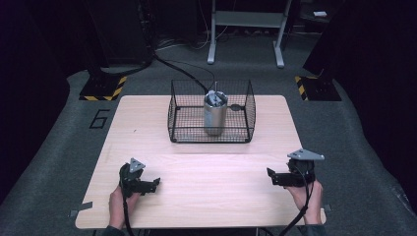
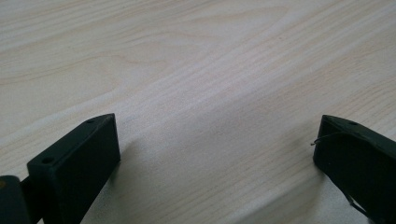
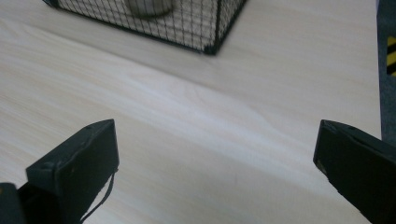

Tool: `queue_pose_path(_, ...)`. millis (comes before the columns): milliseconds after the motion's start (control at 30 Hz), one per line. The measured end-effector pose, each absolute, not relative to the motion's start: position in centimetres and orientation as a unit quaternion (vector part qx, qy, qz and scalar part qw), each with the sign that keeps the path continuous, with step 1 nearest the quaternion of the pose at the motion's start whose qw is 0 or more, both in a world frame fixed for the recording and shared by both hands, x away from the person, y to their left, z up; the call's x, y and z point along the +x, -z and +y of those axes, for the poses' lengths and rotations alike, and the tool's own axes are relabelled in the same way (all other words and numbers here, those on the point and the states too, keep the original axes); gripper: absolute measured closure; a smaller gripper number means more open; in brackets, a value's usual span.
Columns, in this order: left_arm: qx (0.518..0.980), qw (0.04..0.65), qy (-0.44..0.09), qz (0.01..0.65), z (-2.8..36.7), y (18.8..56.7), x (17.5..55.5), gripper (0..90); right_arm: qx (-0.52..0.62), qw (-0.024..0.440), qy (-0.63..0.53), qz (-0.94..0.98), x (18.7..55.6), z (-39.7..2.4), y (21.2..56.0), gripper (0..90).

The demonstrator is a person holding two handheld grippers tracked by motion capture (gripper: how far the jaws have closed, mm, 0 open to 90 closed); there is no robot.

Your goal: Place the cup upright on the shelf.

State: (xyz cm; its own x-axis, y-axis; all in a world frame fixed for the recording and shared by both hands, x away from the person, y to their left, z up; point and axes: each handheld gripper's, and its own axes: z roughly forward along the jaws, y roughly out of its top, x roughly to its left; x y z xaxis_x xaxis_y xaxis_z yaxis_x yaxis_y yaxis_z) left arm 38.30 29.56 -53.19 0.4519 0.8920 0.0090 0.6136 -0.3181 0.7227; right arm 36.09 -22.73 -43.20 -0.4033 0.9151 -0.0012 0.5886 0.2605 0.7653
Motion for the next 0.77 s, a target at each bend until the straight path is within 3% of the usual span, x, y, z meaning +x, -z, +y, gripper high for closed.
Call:
queue_pose_path(367,0.785,0.332,-0.21,0.479,29.6,53.2,38.3,0.3,0.551,0.2,-0.327,0.742,35.3,-25.6,51.1,0.0)
queue_pose_path(767,0.786,0.33,-0.212,0.477,29.6,53.2,38.4,0.3,0.536,0.226,-0.317,0.749,35.7,-25.9,53.0,0.0)
